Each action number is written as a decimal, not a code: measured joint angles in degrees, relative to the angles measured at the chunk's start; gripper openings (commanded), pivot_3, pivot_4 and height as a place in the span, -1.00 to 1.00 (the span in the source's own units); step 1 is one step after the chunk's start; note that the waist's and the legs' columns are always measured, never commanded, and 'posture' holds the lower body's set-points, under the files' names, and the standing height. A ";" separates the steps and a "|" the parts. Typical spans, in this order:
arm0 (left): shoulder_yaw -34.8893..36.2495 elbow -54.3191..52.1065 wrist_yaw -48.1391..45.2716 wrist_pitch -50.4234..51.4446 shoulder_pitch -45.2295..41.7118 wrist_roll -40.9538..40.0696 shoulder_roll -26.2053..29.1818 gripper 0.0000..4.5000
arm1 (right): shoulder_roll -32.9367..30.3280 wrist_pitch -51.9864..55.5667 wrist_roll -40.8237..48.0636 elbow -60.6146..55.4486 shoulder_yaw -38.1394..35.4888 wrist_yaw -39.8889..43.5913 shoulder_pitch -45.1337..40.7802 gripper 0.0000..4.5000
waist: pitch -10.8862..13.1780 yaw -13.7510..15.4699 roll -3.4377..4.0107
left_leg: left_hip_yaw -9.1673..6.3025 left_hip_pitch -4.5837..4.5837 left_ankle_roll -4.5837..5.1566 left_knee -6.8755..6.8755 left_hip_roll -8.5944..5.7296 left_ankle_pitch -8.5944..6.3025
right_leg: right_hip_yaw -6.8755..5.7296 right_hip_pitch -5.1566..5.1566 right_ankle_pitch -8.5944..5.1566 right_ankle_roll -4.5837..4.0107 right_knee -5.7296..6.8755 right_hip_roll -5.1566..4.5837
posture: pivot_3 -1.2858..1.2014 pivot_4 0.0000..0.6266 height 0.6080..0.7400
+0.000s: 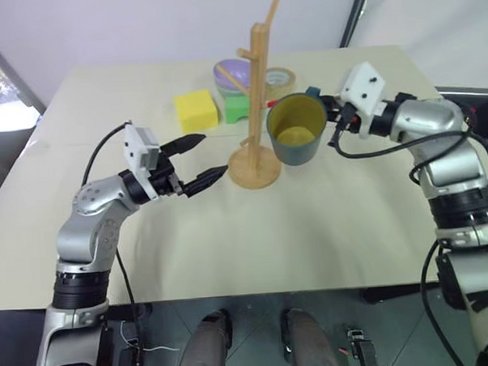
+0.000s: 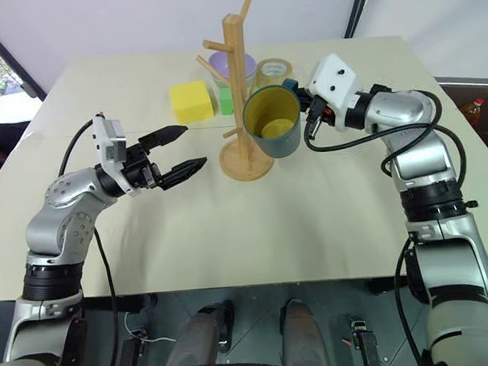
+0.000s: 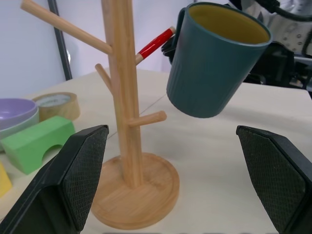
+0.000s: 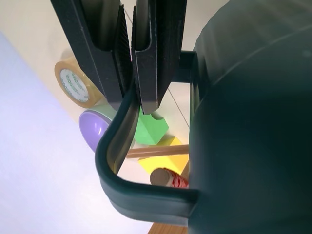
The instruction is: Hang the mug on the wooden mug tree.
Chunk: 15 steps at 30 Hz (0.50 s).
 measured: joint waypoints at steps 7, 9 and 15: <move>1.22 -1.43 1.52 0.85 0.20 -1.70 0.40 1.00 | 2.66 -3.60 -2.38 7.46 0.90 2.75 -3.82 -0.97 | 0.00 -0.21 0.00 | 0.03 0.04 -0.03 -0.01 0.04 0.02 | 0.03 -0.08 0.03 0.00 0.13 0.07 | 0.03 -0.52 1.00; 1.28 -1.43 1.84 0.85 0.24 -1.81 0.40 1.00 | 3.32 -4.37 -3.03 9.04 1.56 3.34 -5.00 -0.97 | 0.00 -0.16 0.00 | 0.03 0.03 -0.05 -0.01 0.04 0.03 | 0.04 -0.09 0.04 0.01 0.15 0.07 | 0.03 -0.52 1.00; 1.25 -1.46 2.14 0.85 0.31 -1.82 0.41 1.00 | 5.14 -5.89 -4.75 12.69 2.15 4.32 -7.90 -0.97 | 0.00 -0.17 0.00 | 0.04 0.04 -0.07 -0.01 0.03 0.04 | 0.05 -0.10 0.05 0.00 0.15 0.08 | 0.03 -0.52 1.00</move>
